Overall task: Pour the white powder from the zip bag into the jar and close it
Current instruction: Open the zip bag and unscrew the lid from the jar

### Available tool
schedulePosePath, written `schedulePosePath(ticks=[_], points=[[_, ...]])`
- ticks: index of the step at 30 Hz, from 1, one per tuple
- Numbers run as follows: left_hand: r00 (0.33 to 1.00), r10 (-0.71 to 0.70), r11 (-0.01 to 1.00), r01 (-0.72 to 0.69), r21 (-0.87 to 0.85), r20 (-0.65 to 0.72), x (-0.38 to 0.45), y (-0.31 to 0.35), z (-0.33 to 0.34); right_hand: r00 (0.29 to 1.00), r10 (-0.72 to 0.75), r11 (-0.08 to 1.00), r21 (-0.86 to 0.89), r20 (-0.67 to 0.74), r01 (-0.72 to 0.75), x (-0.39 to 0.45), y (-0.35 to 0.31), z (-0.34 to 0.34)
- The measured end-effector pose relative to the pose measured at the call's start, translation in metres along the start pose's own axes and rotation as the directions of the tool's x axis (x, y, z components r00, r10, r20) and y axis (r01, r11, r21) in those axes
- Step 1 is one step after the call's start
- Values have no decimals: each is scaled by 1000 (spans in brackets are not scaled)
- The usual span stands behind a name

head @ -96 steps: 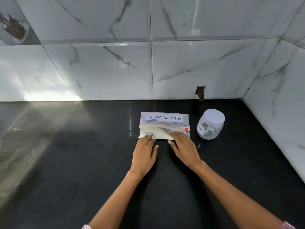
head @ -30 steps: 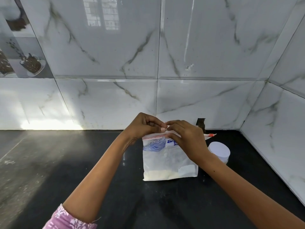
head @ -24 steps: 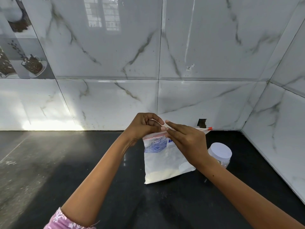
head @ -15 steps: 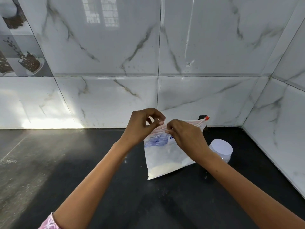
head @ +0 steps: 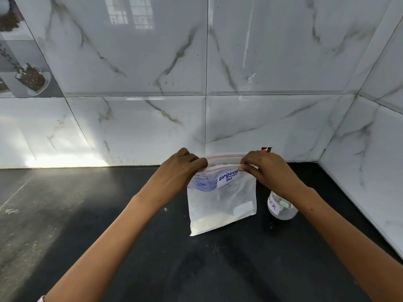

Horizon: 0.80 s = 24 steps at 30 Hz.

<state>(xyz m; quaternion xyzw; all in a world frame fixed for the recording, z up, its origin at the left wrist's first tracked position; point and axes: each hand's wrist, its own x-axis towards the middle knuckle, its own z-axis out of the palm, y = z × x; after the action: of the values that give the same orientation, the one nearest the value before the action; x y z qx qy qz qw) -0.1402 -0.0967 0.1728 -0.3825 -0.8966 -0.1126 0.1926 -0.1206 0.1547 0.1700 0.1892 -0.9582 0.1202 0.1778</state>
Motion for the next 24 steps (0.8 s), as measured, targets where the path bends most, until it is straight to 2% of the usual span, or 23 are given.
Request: schedulePosePath(ticks=[4, 8, 13, 17, 20, 24], points=[[1000, 26, 998, -26, -53, -1, -4, 0, 0, 1000, -17, 998, -52, 23, 18, -1, 11, -5], [999, -22, 997, 20, -81, -23, -8, -8, -3, 999, -36, 997, -61, -3, 36, -1, 15, -11], [996, -83, 996, 82, -21, -38, -2, -16, -4, 996, -58, 997, -63, -75, 53, 5, 16, -10], [984, -112, 992, 118, 41, -136, 12, -21, -11, 987, -14, 1000, -22, -160, 10, 20, 13, -13], [985, -43, 989, 66, 133, -168, 10, -15, -15, 984, -15, 1000, -28, -175, 10, 15, 7, -16], [990, 87, 977, -62, 205, -113, -21, 6, 0, 995, -41, 998, -60, -93, 35, -28, -3, -8]])
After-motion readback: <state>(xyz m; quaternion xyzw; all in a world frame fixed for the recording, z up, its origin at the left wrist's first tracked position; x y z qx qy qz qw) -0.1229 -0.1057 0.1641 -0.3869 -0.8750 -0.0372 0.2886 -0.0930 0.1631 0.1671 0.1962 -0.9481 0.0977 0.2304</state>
